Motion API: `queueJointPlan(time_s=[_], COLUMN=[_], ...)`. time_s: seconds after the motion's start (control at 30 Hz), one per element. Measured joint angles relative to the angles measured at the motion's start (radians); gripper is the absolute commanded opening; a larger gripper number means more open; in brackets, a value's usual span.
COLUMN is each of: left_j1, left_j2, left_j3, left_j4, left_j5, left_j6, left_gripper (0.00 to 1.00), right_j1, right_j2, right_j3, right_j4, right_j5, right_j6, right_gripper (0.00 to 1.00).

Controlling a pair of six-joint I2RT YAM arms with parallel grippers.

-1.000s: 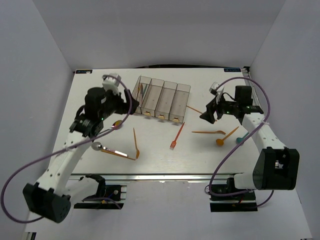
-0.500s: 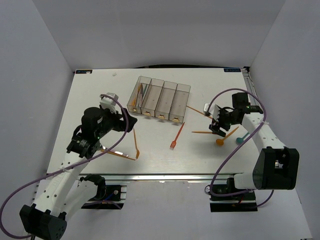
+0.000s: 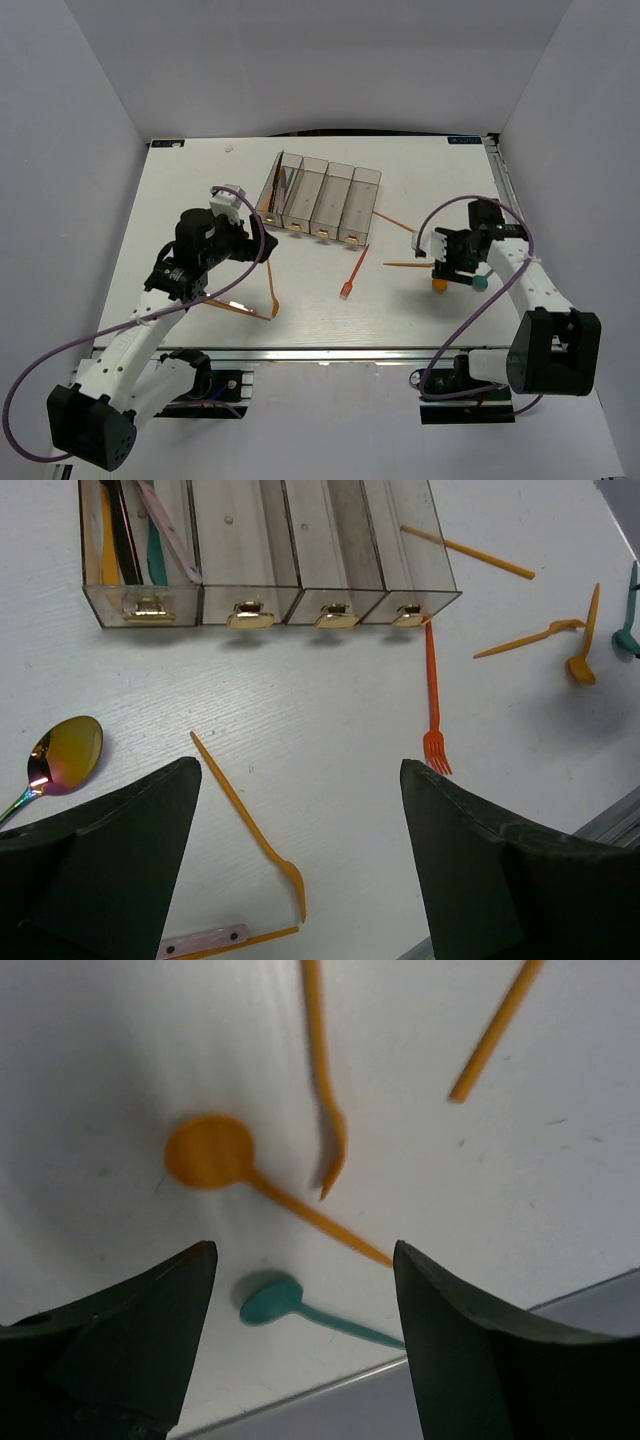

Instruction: Sort the eating utensils into containers

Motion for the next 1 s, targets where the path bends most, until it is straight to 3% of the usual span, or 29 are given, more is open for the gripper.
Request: queueJointPlan(time_s=[0.27, 0.63, 1.0], left_j1=[0.000, 0.002, 0.010], left_j2=[0.024, 0.043, 0.059], left_j3=[-0.011, -0.011, -0.011], left_j4=[0.000, 0.000, 0.000], left_j5=[-0.005, -0.005, -0.005], left_j6=[0.001, 0.011, 0.012], left_gripper=[0.92, 0.92, 0.92], right_j1=[-0.177, -0.265, -0.273], right_j2=[-0.021, 0.082, 0.236], right_j3=[-0.008, 0.018, 0.043], right_j4=[-0.164, -0.089, -0.029], right_j5=[0.042, 0.187, 0.297], right_j6=[-0.353, -0.470, -0.562], right_gripper=[0.73, 0.68, 0.67])
